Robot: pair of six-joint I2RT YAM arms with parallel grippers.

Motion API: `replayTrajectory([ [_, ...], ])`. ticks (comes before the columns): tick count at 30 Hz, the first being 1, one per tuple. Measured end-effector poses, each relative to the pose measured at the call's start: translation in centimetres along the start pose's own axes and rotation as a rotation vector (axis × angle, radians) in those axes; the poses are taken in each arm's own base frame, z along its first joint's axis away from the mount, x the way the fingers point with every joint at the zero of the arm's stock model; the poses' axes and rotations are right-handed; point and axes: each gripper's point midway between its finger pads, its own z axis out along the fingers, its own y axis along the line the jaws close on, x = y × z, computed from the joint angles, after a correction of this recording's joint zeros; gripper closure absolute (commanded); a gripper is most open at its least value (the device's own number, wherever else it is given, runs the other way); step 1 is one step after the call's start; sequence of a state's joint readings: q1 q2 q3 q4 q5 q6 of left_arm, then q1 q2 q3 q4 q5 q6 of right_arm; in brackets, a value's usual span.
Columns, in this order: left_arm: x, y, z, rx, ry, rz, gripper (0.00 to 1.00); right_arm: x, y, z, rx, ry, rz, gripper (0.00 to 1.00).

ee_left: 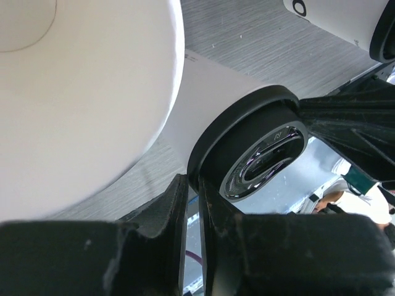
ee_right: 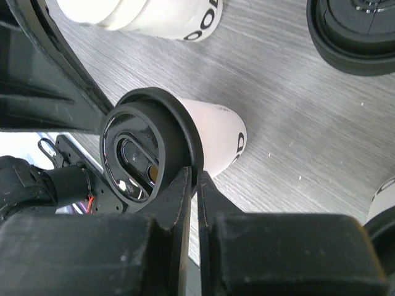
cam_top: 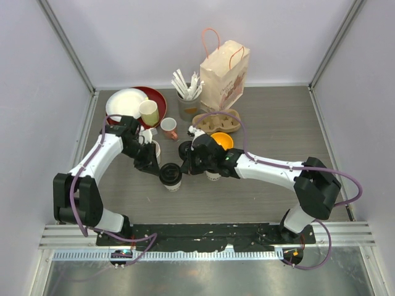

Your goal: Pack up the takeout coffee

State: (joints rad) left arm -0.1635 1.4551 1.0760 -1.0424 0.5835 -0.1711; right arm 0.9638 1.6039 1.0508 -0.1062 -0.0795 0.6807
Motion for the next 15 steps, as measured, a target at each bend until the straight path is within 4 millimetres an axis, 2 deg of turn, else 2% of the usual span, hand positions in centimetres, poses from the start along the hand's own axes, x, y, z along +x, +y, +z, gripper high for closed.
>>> replayTrajectory([
  [7, -0.5, -0.3, -0.1, 0.013, -0.025, 0.018, 0.82, 0.9, 0.3, -0.9, 0.036, 0.066, -0.016, 0.99],
  [15, -0.4, -0.7, -0.2, 0.034, -0.023, 0.023, 0.81, 1.4, 0.5, -1.4, 0.047, 0.102, -0.022, 0.91],
])
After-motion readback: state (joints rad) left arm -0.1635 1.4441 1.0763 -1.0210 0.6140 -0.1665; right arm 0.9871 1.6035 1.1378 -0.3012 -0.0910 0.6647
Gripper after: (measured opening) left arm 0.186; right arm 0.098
